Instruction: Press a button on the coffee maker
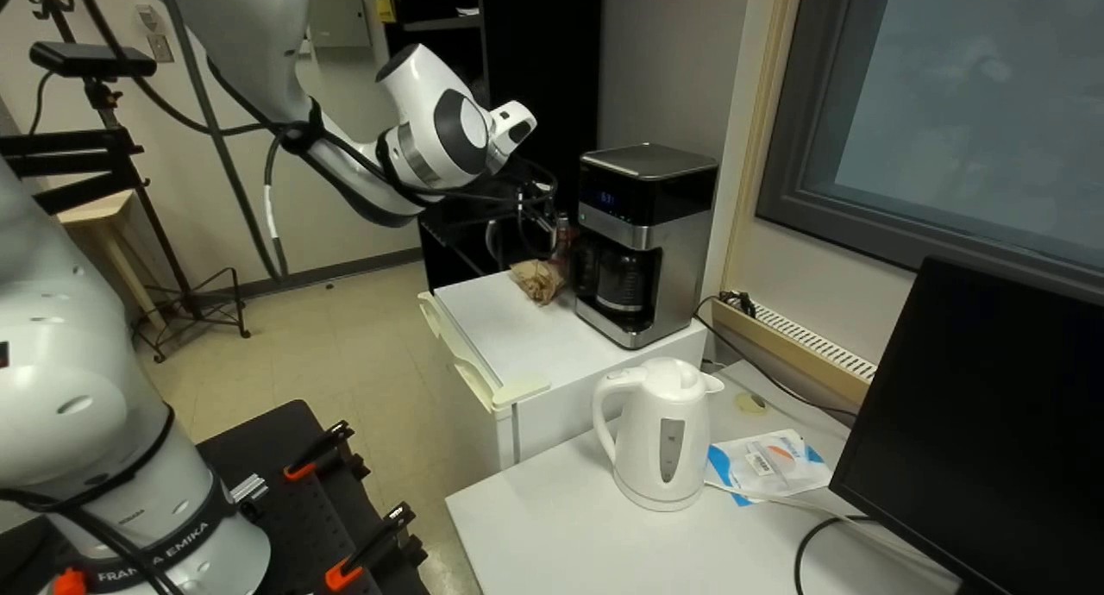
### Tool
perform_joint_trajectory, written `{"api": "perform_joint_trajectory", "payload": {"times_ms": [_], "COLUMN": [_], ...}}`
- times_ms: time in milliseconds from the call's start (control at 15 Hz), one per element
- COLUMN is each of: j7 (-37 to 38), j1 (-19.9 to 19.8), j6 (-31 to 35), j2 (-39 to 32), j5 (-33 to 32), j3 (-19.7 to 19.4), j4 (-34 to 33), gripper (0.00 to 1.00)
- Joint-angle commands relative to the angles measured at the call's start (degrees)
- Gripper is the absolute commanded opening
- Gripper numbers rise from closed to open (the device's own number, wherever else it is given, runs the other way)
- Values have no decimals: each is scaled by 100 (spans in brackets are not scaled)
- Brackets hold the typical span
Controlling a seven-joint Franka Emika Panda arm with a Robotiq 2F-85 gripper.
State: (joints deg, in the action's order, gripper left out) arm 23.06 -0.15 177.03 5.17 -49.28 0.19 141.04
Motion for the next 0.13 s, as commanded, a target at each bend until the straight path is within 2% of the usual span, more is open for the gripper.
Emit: {"api": "perform_joint_trajectory", "payload": {"times_ms": [0,67], "j7": [-426,-445], "j1": [119,120], "j6": [52,21], "j2": [504,583], "j5": [277,276], "j3": [-105,-114], "j4": [524,574], "gripper": [1,1]}}
